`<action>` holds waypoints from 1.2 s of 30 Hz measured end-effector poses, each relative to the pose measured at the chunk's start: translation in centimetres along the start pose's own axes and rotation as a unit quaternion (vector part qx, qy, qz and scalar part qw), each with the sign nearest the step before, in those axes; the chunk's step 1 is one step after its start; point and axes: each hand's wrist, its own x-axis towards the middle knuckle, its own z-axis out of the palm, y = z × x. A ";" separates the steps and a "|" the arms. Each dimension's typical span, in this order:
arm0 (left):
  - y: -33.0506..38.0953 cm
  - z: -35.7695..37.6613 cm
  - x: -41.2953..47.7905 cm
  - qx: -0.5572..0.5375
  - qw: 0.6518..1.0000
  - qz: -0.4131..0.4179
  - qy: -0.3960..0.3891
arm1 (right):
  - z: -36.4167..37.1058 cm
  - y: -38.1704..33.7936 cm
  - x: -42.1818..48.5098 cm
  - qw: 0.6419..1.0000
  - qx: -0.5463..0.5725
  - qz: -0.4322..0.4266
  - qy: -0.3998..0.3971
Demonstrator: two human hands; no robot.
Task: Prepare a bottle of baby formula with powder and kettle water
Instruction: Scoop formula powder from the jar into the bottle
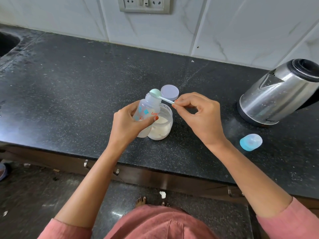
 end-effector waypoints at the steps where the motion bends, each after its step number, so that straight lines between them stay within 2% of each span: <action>1: 0.0 0.0 0.0 0.002 1.000 0.000 0.000 | 0.0 -0.2 0.1 0.997 0.039 0.065 0.006; 3: 0.0 -0.1 -0.1 0.007 1.000 0.001 -0.002 | 0.0 -0.4 0.3 0.970 0.125 0.207 0.013; 6: -0.1 -0.2 -0.3 0.014 1.000 0.003 -0.003 | -0.3 -0.3 0.6 0.894 0.258 0.364 0.031; 8: -0.4 -0.2 -0.5 0.015 1.000 -0.001 -0.001 | -0.6 -0.1 0.7 0.845 0.326 0.420 0.047; 10: -0.6 -0.3 -0.6 0.014 1.000 -0.006 0.003 | -0.7 0.1 0.6 0.823 0.346 0.446 0.057; 12: -0.9 -0.4 -0.7 0.010 1.000 -0.013 0.009 | -0.7 0.6 0.4 0.827 0.325 0.456 0.052; 15: -1.3 -0.5 -0.8 0.008 1.000 -0.024 0.017 | -0.4 1.3 0.3 0.871 0.211 0.444 0.012; 18: -1.6 -0.6 -1.0 0.008 0.999 -0.026 0.021 | 0.5 1.8 0.4 0.925 0.070 0.370 -0.042; 21: -1.7 -0.7 -1.1 0.006 0.999 -0.026 0.020 | 2.2 1.7 0.4 0.954 -0.045 0.286 -0.079; 28: -2.2 -1.1 -1.0 -0.002 1.000 -0.026 0.016 | 5.6 2.3 1.0 0.946 -0.188 0.215 -0.151; 36: -2.4 -1.6 -0.5 -0.016 0.999 -0.030 0.000 | 7.2 2.7 1.3 0.924 -0.281 0.197 -0.166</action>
